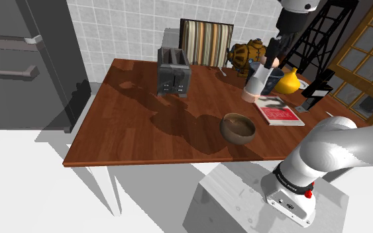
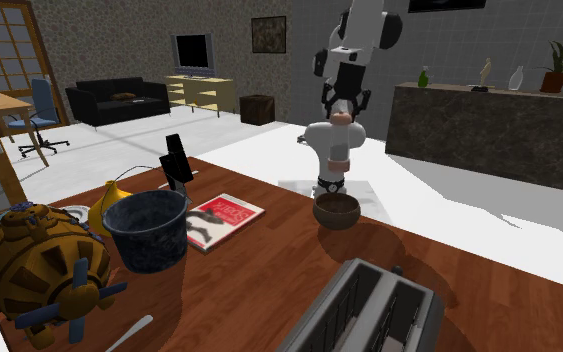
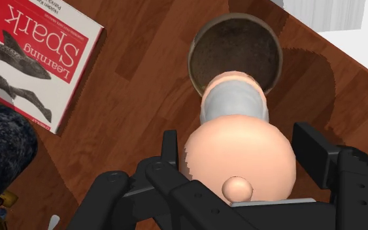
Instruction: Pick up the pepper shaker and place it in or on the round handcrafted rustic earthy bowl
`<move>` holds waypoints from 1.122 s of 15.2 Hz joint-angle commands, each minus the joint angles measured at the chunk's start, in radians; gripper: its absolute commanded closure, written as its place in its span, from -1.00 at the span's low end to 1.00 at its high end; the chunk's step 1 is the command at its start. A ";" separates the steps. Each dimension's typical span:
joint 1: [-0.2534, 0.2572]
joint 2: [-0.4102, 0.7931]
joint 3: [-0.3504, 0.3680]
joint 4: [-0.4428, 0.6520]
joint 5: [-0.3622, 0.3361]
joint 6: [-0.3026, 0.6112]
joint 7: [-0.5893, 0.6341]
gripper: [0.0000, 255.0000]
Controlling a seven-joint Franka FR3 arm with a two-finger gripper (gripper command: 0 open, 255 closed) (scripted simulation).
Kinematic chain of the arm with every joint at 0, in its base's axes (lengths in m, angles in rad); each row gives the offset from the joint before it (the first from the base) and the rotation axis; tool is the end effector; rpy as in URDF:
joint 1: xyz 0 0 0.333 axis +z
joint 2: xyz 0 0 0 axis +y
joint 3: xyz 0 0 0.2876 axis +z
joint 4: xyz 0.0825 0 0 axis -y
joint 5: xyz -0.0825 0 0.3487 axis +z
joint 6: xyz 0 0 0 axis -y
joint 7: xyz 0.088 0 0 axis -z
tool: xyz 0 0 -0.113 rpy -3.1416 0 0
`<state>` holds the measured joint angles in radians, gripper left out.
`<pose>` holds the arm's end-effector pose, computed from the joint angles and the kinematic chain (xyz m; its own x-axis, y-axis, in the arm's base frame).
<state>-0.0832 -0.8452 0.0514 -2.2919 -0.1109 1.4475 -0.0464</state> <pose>0.2631 -0.0163 0.5986 0.9998 -0.0168 -0.0054 -0.0158 -0.9889 0.1479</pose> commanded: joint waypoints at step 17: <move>0.017 -0.098 0.026 -0.258 0.025 0.154 0.046 1.00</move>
<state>-0.0665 -0.9391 0.0768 -2.5335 -0.0864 1.5891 -0.0025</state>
